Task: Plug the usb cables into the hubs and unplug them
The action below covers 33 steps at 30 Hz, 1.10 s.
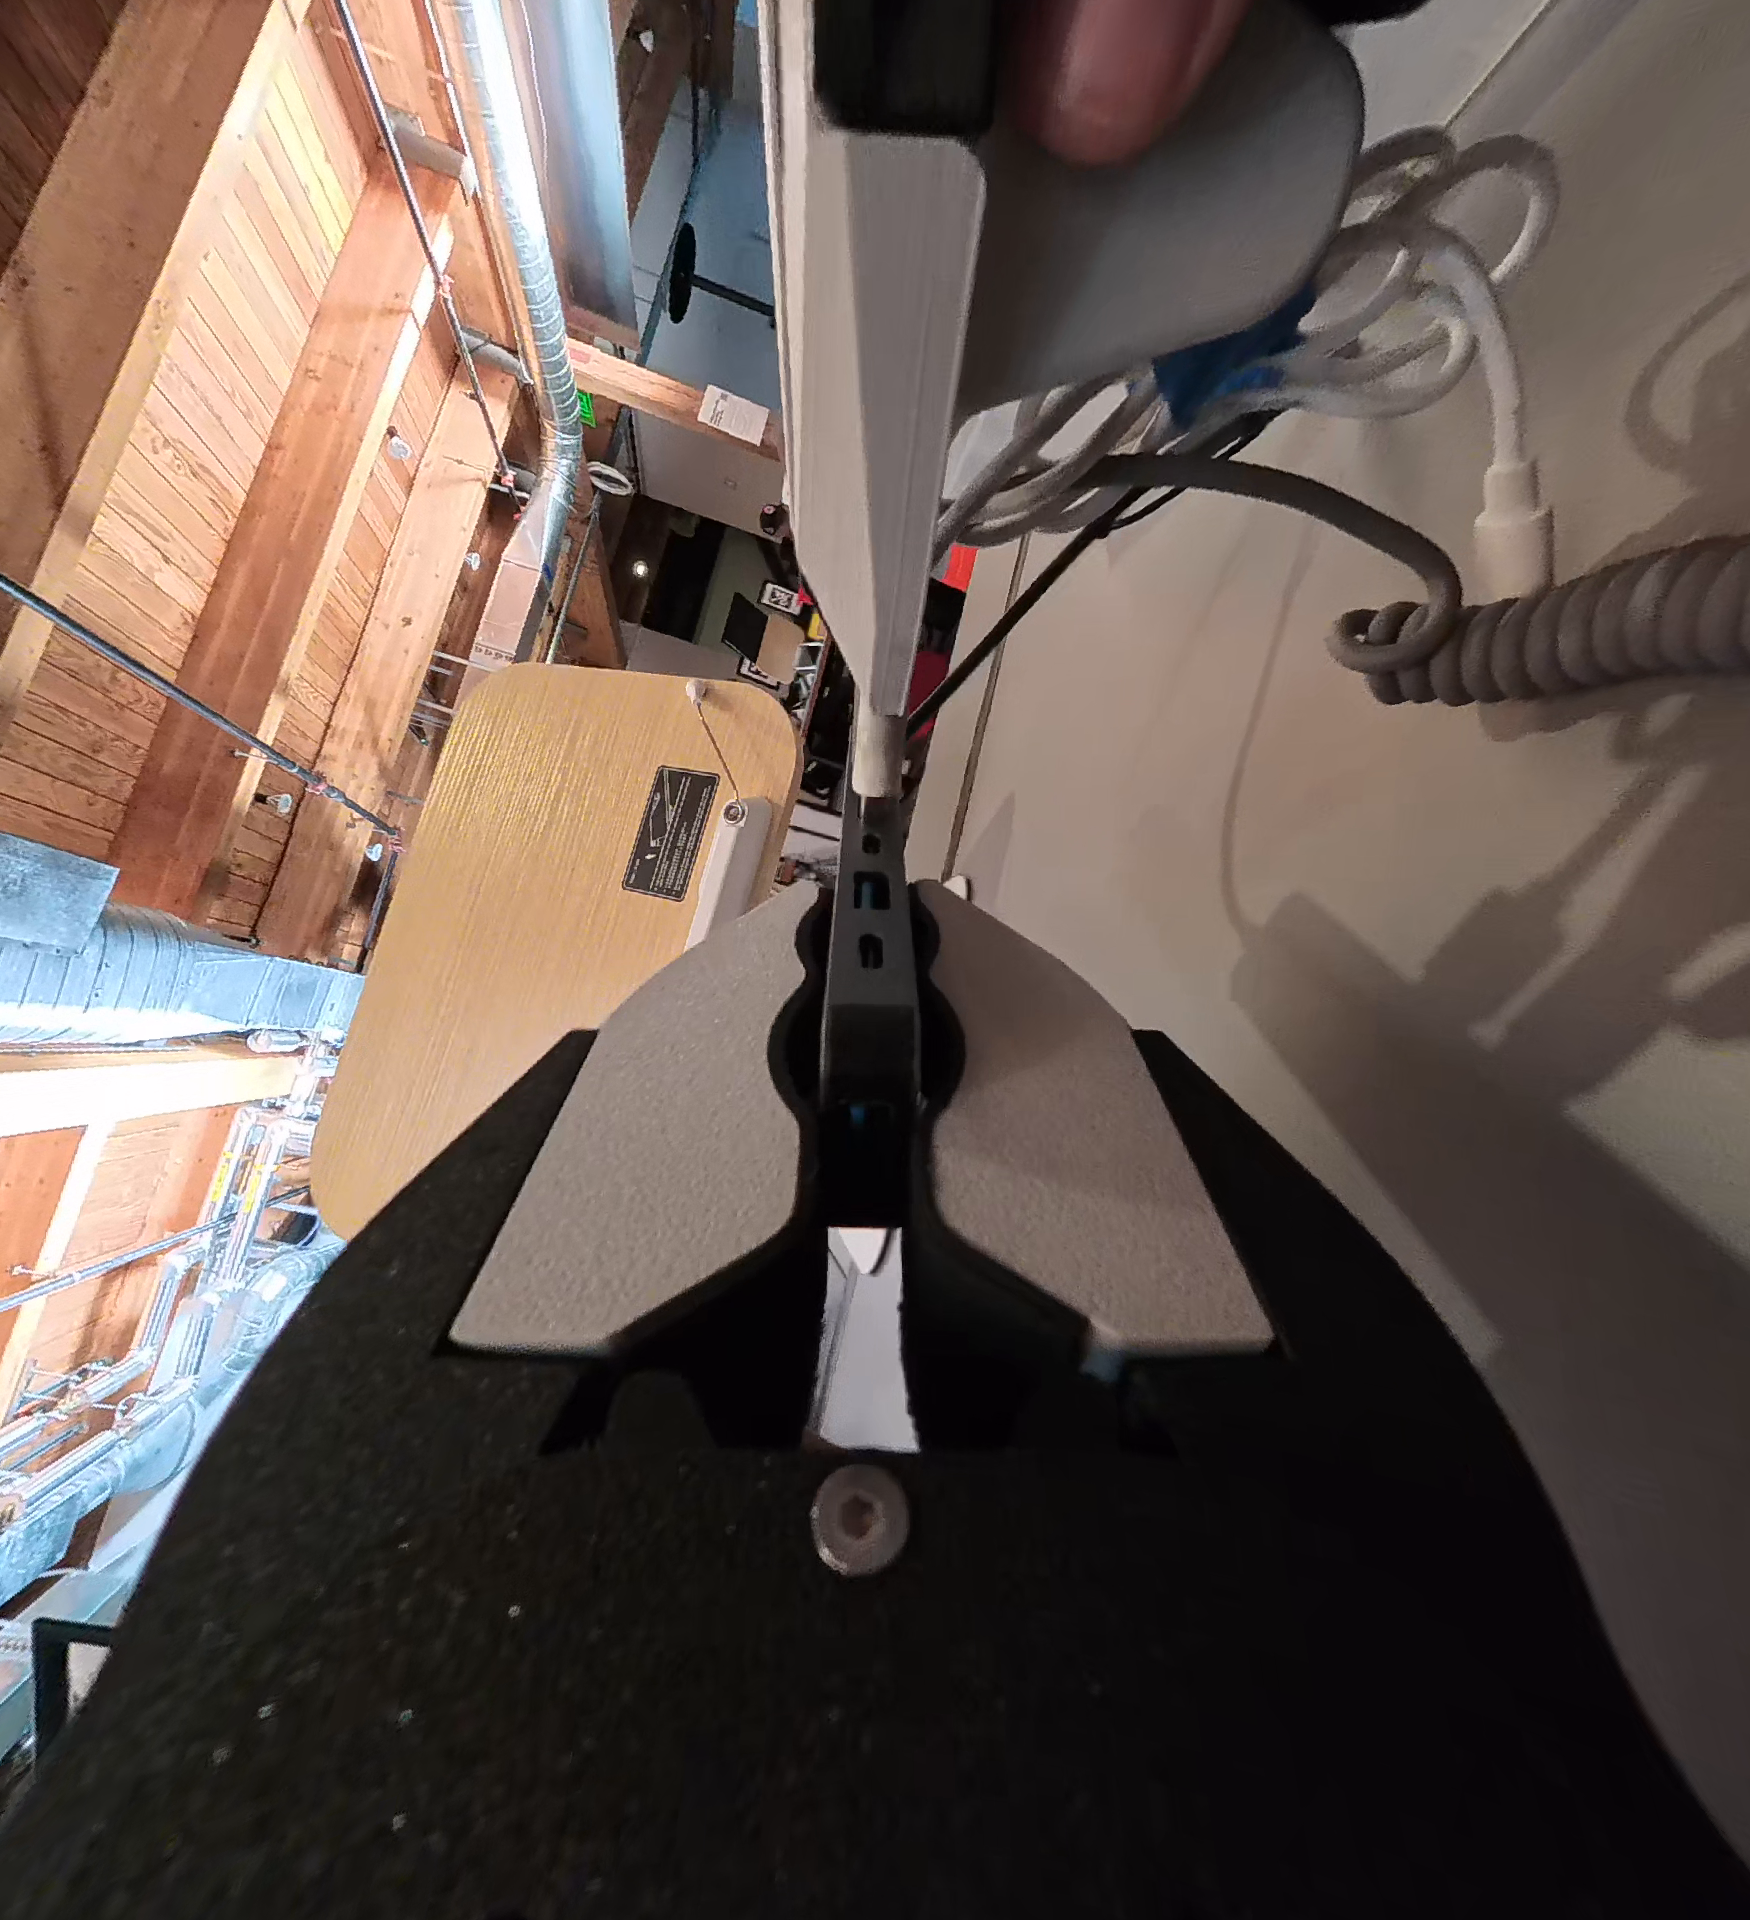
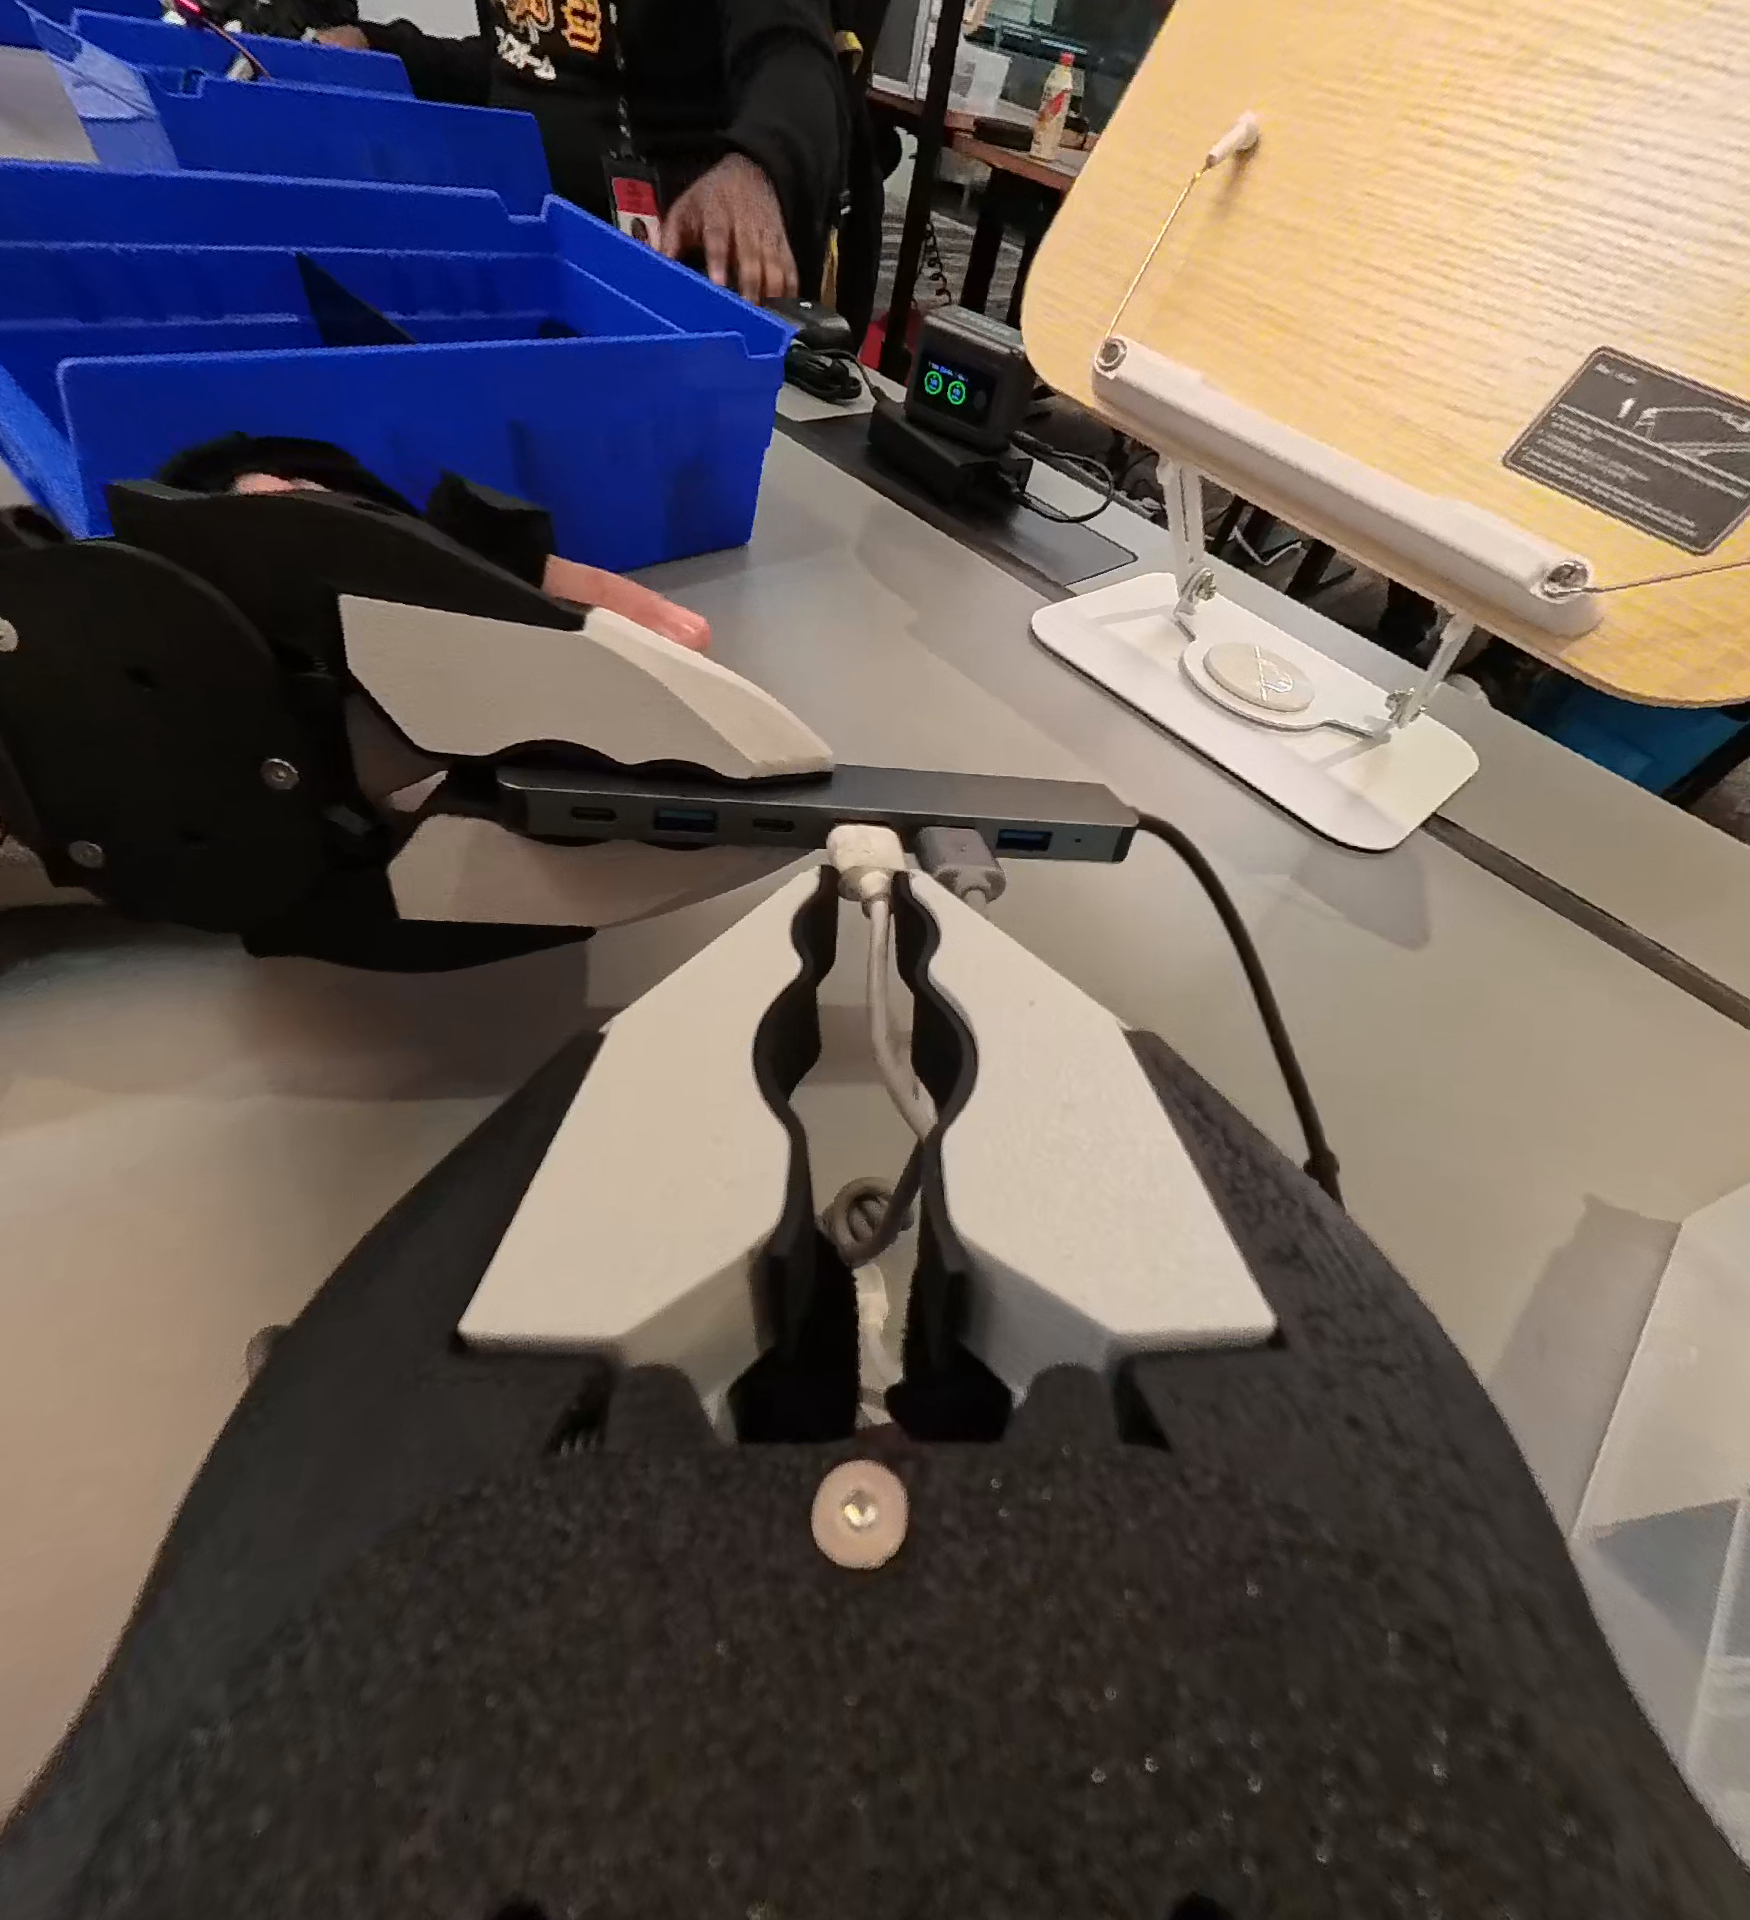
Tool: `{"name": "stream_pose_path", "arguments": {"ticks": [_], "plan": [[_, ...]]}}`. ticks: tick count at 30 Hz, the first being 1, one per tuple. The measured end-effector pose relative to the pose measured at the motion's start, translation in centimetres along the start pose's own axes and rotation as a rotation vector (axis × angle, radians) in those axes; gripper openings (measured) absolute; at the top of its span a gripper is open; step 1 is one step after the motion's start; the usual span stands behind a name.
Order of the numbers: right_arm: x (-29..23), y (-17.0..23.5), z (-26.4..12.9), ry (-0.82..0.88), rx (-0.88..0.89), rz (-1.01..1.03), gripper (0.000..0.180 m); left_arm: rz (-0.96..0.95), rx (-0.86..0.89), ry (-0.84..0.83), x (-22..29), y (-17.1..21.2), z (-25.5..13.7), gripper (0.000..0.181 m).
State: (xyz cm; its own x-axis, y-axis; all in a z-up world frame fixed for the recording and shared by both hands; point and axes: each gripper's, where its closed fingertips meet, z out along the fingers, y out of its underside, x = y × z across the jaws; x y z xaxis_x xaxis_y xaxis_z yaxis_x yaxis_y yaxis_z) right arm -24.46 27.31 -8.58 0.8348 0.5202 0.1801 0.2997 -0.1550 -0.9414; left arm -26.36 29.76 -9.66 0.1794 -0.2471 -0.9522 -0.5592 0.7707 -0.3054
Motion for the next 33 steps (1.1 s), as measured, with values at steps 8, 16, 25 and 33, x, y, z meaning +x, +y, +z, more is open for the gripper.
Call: {"name": "stream_pose_path", "arguments": {"ticks": [8, 16, 25, 33], "plan": [[0.8, -0.3, -1.2, 0.016, 0.016, 0.041, 0.009, -0.027, -0.13, -0.018, -0.5, 2.9, 0.3, 0.011], [0.9, -1.9, -5.0, -0.099, 0.074, 0.088, 0.009, -0.153, -0.242, -0.105, -3.1, 7.0, 1.2, 0.011], [9.1, -9.5, -9.5, -0.04, 0.176, 0.114, 0.01, -0.291, -0.25, -0.109, -3.9, 8.5, 0.0, 0.012], [24.9, -6.2, -9.5, 0.131, -0.03, 0.113, 0.01, -0.28, -0.243, -0.092, -3.6, 8.2, -0.2, 0.012]]}}
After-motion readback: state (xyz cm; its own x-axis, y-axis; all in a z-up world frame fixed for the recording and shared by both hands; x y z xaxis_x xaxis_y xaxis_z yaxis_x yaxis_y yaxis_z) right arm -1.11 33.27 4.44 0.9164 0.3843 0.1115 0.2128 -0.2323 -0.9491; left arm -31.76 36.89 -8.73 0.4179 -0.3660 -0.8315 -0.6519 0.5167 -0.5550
